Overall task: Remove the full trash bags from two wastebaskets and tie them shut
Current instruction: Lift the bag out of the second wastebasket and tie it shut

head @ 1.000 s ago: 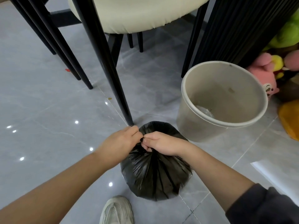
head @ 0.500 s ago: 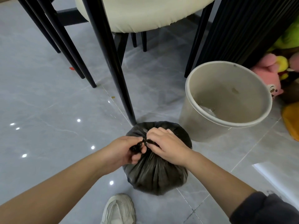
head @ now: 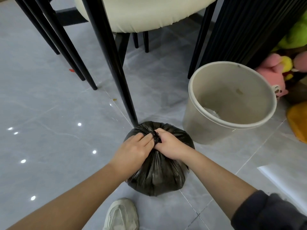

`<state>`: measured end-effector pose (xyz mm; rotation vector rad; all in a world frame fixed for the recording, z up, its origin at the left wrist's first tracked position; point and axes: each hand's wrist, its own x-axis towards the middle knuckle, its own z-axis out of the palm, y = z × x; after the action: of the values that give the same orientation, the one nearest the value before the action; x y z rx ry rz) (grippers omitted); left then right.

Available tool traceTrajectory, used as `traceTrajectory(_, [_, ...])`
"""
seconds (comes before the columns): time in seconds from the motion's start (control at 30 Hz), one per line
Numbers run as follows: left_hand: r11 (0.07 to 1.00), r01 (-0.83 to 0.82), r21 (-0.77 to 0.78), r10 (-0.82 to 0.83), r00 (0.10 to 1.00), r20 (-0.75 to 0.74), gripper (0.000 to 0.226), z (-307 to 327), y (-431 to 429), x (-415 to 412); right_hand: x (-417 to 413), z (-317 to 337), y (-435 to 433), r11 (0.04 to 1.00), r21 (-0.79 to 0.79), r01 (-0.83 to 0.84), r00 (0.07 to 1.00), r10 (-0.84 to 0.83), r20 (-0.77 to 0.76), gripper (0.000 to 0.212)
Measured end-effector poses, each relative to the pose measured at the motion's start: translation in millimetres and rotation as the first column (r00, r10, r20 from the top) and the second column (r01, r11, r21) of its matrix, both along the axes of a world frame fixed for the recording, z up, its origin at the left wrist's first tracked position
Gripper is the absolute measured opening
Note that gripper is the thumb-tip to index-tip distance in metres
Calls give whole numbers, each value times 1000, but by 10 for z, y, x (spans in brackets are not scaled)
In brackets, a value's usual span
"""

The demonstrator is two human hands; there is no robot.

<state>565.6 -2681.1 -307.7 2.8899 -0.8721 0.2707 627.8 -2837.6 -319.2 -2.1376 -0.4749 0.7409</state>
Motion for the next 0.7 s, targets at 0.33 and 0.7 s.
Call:
traceTrajectory(0.33, [978, 119, 174, -123, 992, 16, 23, 128, 124, 148, -13, 1, -26, 998, 62, -18, 999, 20, -32, 9])
traceTrajectory(0.7, [694, -705, -146, 40, 241, -970, 29, 426, 202, 138, -191, 191, -94, 978, -210, 7, 710, 143, 689, 17])
